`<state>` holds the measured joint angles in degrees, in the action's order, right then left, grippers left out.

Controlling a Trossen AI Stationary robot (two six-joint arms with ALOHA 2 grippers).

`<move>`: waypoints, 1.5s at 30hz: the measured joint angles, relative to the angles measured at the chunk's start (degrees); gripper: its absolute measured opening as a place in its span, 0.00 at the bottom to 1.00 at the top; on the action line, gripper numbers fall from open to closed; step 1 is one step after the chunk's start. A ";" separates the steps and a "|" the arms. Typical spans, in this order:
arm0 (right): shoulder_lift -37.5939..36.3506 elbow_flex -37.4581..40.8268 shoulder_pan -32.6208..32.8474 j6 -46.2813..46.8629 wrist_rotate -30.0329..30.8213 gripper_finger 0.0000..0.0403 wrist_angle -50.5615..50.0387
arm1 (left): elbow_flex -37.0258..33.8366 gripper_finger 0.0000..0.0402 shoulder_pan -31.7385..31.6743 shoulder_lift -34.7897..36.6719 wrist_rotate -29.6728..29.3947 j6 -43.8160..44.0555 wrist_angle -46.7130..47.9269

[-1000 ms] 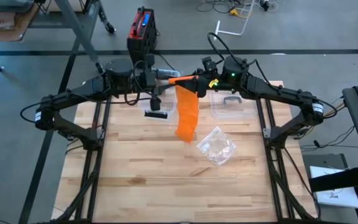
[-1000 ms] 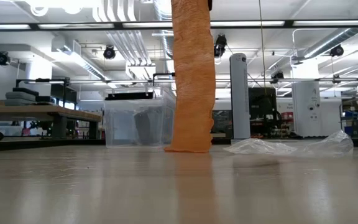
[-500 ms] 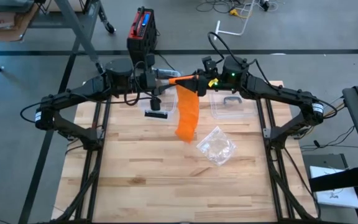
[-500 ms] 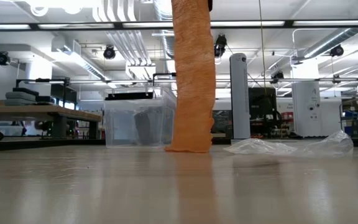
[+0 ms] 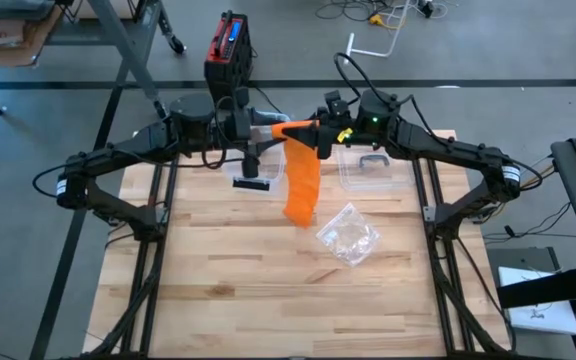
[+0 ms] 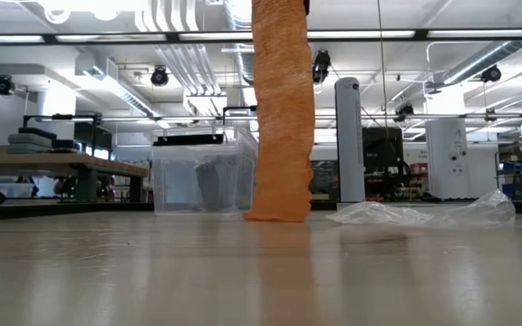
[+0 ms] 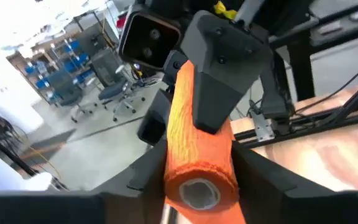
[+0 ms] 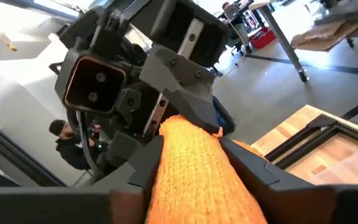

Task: Roll bandage
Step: Roll the orange bandage

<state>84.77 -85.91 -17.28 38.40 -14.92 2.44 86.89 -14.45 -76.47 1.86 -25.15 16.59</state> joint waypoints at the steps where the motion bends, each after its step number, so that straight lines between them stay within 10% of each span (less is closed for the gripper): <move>1: 0.00 0.00 0.00 -1.29 -0.02 0.30 -0.04 | 0.10 0.40 -0.01 0.05 0.02 1.58 0.48; 19: -0.04 -0.07 2.82 -33.09 0.31 0.24 2.80 | 0.50 0.68 -7.19 2.15 17.14 22.09 1.51; 36: 0.41 -0.07 6.69 -42.97 0.21 0.24 6.02 | 0.50 0.51 -7.29 1.72 28.10 12.31 -1.06; 45: 0.55 -0.07 6.69 -38.25 0.45 0.28 6.03 | 0.50 0.20 -7.24 1.84 27.63 8.96 -1.39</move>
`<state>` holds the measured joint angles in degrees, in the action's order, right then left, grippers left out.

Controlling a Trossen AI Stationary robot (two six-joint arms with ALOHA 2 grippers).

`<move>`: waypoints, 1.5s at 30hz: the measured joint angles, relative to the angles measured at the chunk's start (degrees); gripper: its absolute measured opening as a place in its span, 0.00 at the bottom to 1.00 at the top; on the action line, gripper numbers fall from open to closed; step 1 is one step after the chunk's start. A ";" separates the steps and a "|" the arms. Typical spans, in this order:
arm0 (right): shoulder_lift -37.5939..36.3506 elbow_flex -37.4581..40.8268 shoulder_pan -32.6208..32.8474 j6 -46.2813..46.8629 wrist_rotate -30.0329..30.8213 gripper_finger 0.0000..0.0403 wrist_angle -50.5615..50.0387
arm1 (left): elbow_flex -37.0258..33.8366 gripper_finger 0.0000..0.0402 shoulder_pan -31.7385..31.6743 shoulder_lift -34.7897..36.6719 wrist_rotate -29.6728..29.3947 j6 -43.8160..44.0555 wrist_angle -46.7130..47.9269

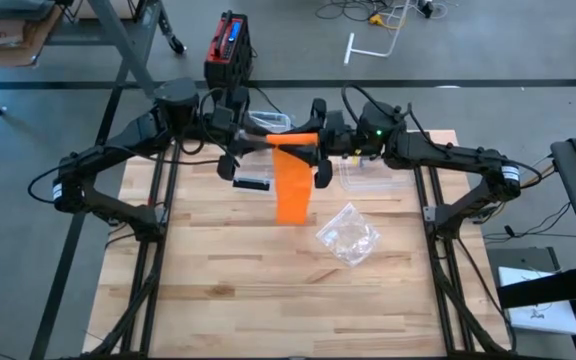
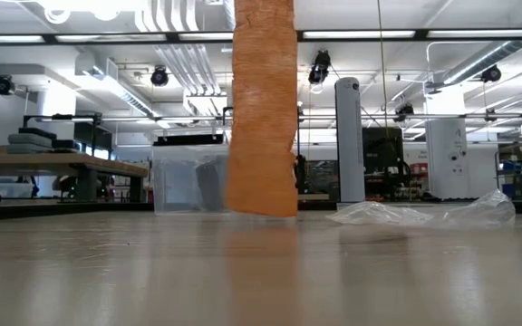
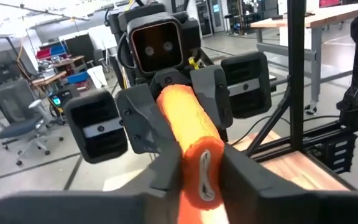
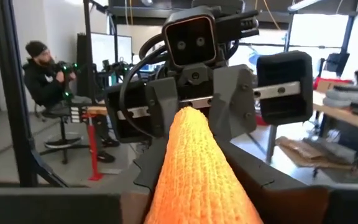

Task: Roll bandage
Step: Roll the orange bandage

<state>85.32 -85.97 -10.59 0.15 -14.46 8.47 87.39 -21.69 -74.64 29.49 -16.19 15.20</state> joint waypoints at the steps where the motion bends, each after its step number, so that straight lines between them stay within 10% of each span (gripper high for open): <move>1: 0.00 0.00 0.00 0.92 -0.12 0.29 -0.04 | 0.00 0.16 0.00 0.03 -0.09 -0.56 -0.02; 17: -1.18 0.00 -2.16 42.01 -1.61 0.58 -2.06 | -0.11 0.14 0.88 1.32 -4.99 -7.54 -0.21; 45: -2.34 0.04 -4.24 41.82 -0.56 0.68 -2.41 | -0.17 0.12 3.52 0.90 -9.68 -13.04 0.15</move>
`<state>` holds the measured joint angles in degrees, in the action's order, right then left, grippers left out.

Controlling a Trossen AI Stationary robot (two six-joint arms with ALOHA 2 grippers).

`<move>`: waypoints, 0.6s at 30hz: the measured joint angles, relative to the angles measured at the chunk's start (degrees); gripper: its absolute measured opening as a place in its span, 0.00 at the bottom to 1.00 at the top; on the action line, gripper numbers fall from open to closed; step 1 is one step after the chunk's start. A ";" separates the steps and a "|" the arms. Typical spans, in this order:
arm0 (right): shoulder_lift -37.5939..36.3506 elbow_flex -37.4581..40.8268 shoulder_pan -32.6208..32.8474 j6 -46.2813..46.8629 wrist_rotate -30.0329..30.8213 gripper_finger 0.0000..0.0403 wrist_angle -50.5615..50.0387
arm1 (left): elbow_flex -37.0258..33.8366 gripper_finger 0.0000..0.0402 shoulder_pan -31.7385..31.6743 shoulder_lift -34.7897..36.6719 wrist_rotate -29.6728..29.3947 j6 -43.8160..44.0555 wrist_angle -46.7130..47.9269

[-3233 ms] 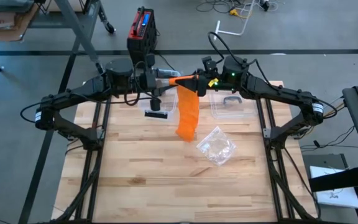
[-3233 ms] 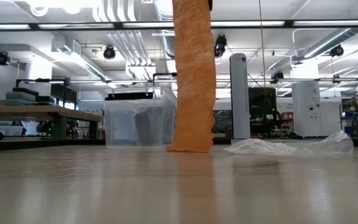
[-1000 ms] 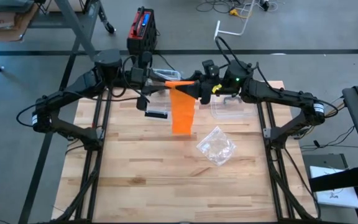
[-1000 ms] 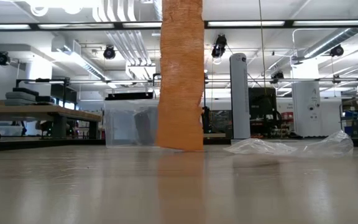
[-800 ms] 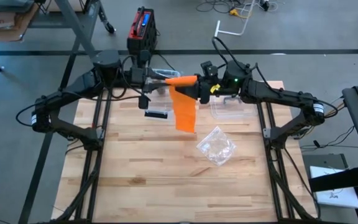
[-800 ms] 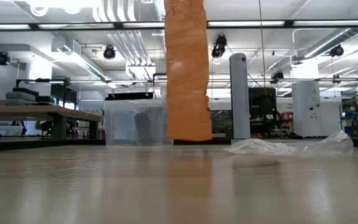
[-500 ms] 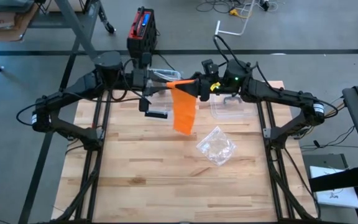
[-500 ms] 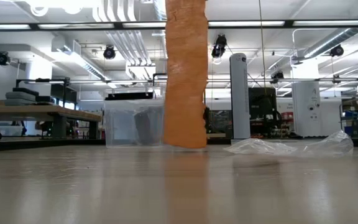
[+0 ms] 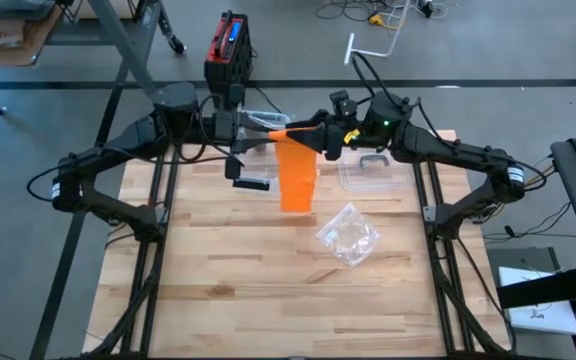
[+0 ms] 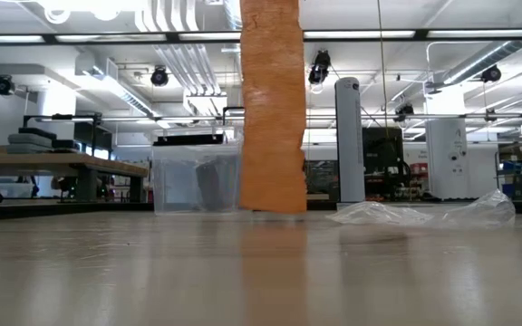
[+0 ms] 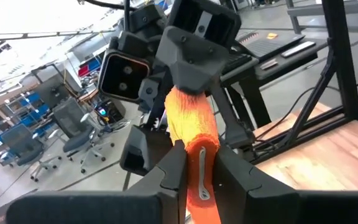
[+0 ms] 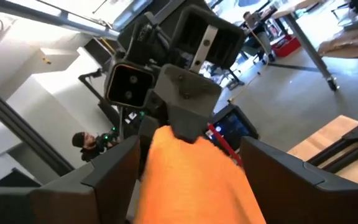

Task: Roll bandage
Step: Roll the orange bandage

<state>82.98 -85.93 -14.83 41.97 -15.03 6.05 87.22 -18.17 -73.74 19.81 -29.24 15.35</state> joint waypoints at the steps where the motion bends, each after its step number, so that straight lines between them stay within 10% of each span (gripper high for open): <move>1: 0.00 0.00 0.00 0.01 -0.11 0.68 -0.14 | 0.00 0.12 0.02 -0.17 -0.74 -0.31 -0.02; 18: 0.28 0.00 0.04 0.16 -0.44 0.59 -2.44 | 0.00 0.12 0.09 -1.73 -2.84 -3.54 -1.79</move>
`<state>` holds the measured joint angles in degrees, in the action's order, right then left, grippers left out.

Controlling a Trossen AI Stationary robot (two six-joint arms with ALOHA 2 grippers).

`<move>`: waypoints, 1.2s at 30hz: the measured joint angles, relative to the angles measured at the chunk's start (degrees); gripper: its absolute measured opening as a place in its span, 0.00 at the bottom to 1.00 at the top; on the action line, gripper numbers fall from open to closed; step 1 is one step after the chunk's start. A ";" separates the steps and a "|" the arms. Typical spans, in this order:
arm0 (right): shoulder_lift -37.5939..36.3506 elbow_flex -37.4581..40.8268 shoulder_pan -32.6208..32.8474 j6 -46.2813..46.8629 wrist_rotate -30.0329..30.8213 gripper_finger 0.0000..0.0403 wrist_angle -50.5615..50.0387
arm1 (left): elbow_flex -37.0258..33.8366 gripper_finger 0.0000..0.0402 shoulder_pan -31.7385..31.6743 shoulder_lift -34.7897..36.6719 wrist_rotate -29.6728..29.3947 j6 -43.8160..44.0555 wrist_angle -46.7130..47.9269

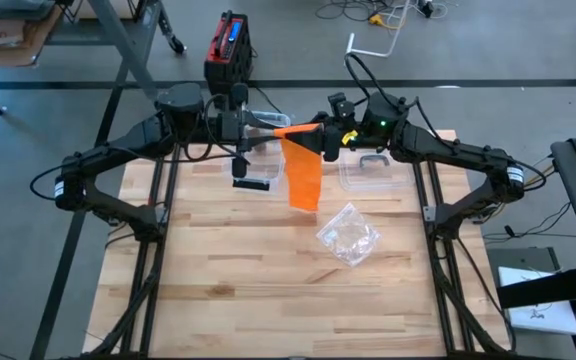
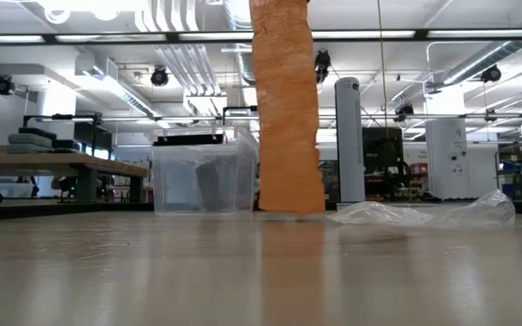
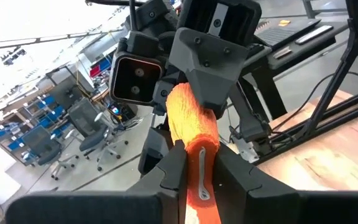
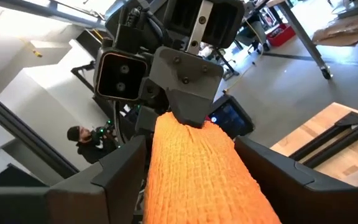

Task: Roll bandage
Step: Roll the orange bandage

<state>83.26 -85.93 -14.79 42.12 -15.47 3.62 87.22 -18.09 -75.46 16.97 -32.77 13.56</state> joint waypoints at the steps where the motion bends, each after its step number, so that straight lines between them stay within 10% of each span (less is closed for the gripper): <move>1: 0.00 0.00 0.00 -0.02 -0.02 0.59 0.00 | 0.00 0.12 0.00 -0.19 0.00 -0.02 -0.04; 10: 0.00 0.00 0.00 0.89 0.01 0.49 0.05 | 0.00 0.15 0.04 -0.32 -0.20 0.42 -0.73; 18: 0.09 0.00 -0.09 -2.97 0.08 0.34 0.07 | 0.00 0.39 0.04 -0.33 -1.43 6.16 -0.03; 28: -0.22 0.00 -0.02 -27.21 -0.16 0.26 0.11 | -0.04 0.74 -0.17 2.22 2.39 26.05 3.63; 36: -0.28 0.00 1.33 -45.56 -1.58 0.26 -0.29 | -0.04 0.76 -0.80 0.86 3.10 29.89 2.57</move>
<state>82.99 -85.93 -13.46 -3.44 -17.05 3.33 87.18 -18.89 -74.60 20.07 -2.88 16.13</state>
